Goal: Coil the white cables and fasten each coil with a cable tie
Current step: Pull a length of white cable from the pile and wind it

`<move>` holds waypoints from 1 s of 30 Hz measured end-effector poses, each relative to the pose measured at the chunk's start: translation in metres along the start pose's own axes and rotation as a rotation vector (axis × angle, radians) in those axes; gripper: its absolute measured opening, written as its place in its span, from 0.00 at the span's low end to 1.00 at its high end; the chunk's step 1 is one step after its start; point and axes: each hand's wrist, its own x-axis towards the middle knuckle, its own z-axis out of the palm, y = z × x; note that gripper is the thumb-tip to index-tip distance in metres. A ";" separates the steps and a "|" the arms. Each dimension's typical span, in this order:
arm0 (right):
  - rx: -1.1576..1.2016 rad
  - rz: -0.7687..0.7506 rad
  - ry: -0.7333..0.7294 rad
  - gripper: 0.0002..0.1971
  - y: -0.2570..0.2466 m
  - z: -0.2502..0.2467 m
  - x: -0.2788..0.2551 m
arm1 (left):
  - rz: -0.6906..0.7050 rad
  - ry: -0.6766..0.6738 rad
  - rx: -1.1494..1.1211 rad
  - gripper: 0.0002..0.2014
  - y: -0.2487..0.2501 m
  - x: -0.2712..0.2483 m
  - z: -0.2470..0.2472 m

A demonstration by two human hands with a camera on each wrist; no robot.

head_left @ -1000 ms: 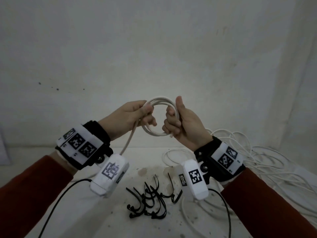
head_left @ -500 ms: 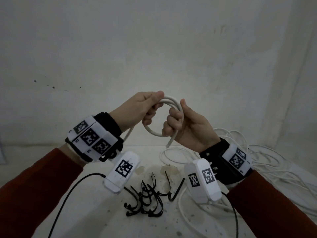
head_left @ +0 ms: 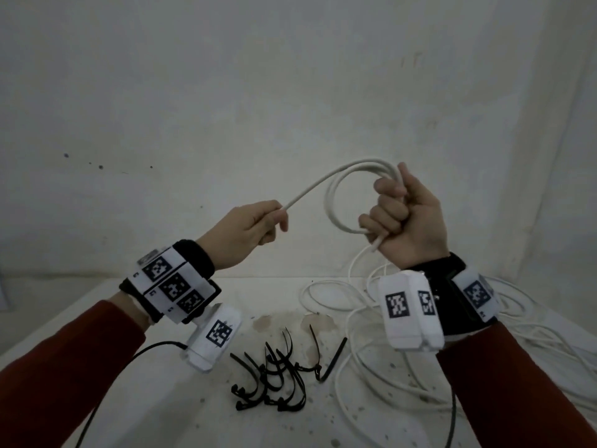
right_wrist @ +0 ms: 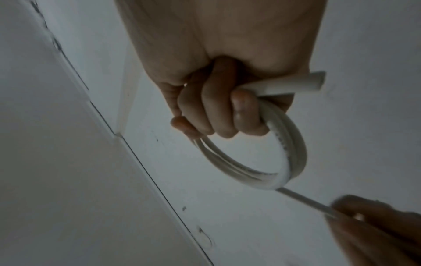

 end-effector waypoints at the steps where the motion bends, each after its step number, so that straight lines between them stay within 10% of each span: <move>1: 0.036 -0.016 -0.015 0.20 -0.007 -0.004 -0.002 | 0.006 0.016 0.046 0.15 -0.008 -0.003 0.000; 11: 0.110 -0.447 0.408 0.18 -0.027 -0.009 -0.016 | -0.026 0.096 0.449 0.27 -0.056 -0.020 0.004; 16: 0.228 -0.666 0.493 0.10 -0.031 -0.013 -0.005 | -0.066 -0.031 0.662 0.16 -0.053 -0.029 0.010; 20: -0.023 -0.697 0.614 0.15 -0.026 -0.020 0.013 | 0.287 -0.012 0.777 0.11 -0.036 -0.041 0.020; 25: -0.530 -0.659 0.772 0.13 -0.004 -0.025 0.024 | 0.393 0.034 0.797 0.25 -0.017 -0.043 0.013; 30: -1.068 -0.499 0.743 0.05 0.018 -0.028 0.020 | 0.418 0.060 0.836 0.18 -0.007 -0.039 0.000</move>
